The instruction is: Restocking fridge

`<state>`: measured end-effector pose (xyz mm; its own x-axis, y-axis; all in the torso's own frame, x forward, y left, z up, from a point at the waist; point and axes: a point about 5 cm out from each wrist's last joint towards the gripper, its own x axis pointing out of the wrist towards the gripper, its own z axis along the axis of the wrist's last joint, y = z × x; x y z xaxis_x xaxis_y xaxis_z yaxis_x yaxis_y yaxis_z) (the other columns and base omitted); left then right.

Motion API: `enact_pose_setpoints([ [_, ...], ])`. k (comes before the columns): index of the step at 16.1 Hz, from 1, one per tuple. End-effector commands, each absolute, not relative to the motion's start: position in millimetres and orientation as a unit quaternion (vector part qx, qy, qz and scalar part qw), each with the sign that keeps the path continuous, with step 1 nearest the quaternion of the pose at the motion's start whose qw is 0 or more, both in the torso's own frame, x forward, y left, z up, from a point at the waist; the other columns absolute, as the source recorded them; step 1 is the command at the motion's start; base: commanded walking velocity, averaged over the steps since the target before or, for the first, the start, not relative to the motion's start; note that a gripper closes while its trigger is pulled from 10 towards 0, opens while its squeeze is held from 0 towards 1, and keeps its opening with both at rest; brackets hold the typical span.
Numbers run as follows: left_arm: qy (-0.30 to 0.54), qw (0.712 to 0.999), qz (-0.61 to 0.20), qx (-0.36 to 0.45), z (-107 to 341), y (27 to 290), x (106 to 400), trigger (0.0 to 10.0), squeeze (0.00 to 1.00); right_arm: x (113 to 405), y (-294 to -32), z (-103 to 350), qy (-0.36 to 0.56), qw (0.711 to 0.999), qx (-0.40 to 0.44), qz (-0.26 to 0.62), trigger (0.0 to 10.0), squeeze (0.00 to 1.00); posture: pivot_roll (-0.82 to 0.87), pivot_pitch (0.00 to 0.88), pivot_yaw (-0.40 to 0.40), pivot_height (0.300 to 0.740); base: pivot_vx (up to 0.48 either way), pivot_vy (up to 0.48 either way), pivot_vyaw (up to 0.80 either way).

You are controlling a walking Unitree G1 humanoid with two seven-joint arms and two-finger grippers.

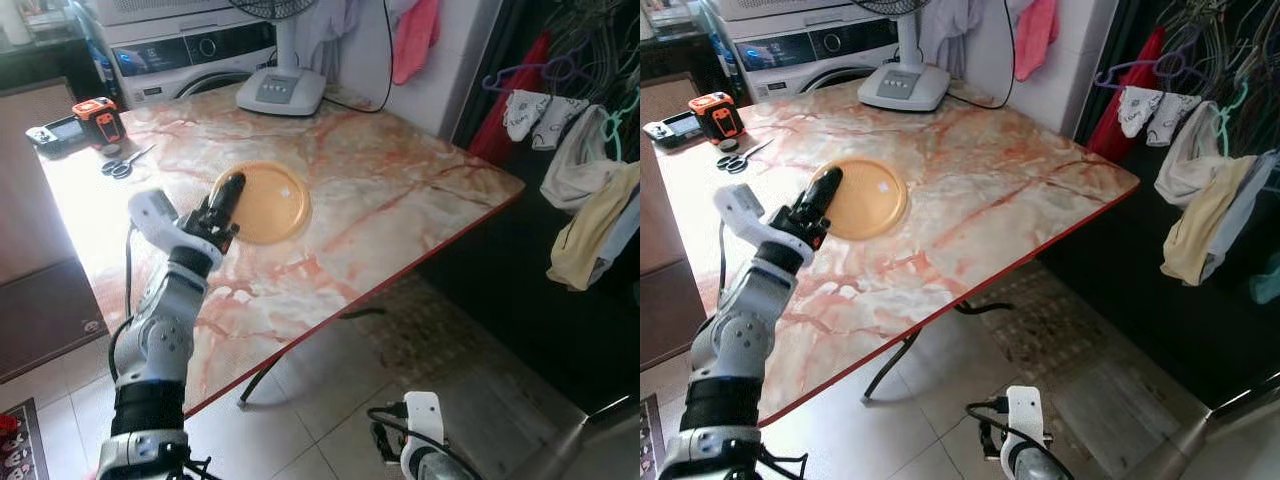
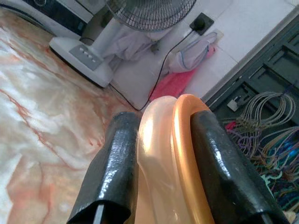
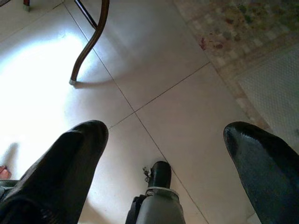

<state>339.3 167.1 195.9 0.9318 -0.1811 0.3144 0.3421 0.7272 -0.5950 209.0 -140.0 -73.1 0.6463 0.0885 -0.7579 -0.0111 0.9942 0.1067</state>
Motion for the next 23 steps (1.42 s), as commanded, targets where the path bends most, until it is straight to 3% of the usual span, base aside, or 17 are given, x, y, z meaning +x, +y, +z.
enact_pose_setpoints([
  [1,-0.130,0.922,-0.146,-0.334,202,165,342,10.0,0.00,208,-141,-74,0.427,0.903,0.048,0.024,10.0,0.00,0.04,0.022,-0.035,0.740,0.000,0.000,0.00],
  [10,-0.132,0.920,-0.151,-0.338,203,162,340,10.0,0.00,206,-141,-75,0.431,0.900,0.065,0.004,10.0,0.00,0.05,0.065,-0.019,0.740,0.000,0.000,0.00],
  [23,-0.109,0.921,-0.136,-0.349,180,160,324,10.0,0.00,200,-145,-78,0.436,0.898,0.051,0.009,10.0,0.00,0.04,0.070,-0.040,0.740,-0.286,0.000,0.00],
])
